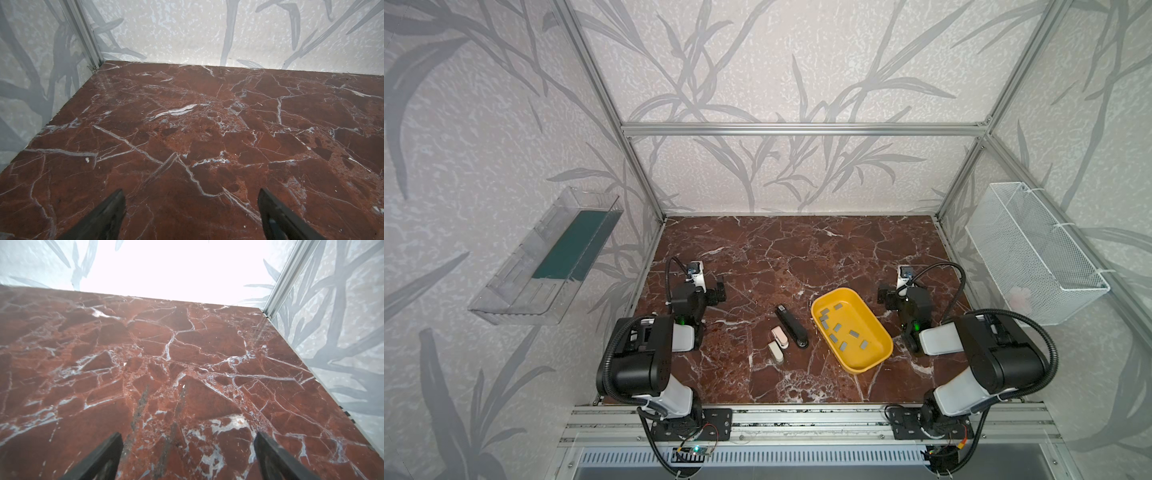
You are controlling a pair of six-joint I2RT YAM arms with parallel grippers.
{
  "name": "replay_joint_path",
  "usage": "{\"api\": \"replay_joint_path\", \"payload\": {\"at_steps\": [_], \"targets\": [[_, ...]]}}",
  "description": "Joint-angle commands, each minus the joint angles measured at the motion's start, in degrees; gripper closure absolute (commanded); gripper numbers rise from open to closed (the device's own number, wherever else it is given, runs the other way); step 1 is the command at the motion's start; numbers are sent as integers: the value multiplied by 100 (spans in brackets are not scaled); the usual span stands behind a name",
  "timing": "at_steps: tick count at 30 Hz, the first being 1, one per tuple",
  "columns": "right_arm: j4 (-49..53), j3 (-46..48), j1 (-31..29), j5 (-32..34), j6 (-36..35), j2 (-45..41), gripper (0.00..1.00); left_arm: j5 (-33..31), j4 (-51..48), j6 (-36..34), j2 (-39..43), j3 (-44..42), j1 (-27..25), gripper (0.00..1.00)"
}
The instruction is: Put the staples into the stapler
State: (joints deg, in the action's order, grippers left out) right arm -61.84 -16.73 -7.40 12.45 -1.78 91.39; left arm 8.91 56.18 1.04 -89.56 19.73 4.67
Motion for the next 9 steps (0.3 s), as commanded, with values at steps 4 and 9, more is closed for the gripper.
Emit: {"api": "replay_joint_path", "payload": {"at_steps": [4,9], "targets": [[-679,121,-7,-22,-121,48,1,64,31,-90,-25,57,2,1],[-703,136,-7,-23,-123,59,1,85,45,-86,-36,58,14,1]]}}
